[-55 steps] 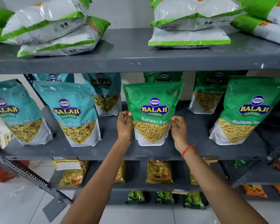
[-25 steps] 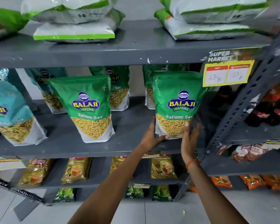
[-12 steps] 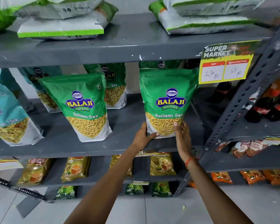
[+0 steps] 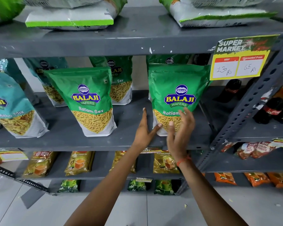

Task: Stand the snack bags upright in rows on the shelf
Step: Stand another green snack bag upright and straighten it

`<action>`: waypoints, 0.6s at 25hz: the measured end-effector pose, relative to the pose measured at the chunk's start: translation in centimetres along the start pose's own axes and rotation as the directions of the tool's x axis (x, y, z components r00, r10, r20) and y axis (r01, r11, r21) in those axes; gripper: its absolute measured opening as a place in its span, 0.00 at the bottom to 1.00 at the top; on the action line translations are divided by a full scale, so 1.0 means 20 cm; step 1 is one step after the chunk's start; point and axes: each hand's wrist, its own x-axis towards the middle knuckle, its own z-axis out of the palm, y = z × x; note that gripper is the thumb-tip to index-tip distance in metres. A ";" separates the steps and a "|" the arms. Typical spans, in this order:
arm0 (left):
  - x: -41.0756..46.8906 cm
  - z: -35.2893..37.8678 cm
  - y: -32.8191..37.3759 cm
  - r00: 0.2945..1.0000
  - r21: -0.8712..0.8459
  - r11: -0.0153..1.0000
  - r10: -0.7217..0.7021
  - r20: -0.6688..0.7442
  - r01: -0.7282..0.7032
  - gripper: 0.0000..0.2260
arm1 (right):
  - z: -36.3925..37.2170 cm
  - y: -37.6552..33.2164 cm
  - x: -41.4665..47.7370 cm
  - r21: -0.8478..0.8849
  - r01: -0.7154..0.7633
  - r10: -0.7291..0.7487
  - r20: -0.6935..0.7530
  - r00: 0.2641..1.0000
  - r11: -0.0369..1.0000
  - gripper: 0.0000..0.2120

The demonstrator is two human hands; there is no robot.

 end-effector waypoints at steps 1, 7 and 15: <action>-0.04 -0.06 0.03 0.992 0.014 0.995 0.095 -0.080 -0.094 0.36 | 0.07 -0.10 0.00 0.049 0.103 -0.104 0.009 0.995 0.993 0.20; -0.12 -0.60 -0.09 0.670 0.358 0.898 0.432 -0.604 -0.257 0.28 | 0.56 -0.38 -0.09 0.196 0.024 -0.079 0.273 0.959 0.980 0.18; -0.11 -1.08 -0.69 0.967 -0.111 0.985 -0.150 -0.206 0.129 0.27 | 0.94 -0.24 -0.30 0.058 -0.563 0.425 0.592 0.685 0.825 0.15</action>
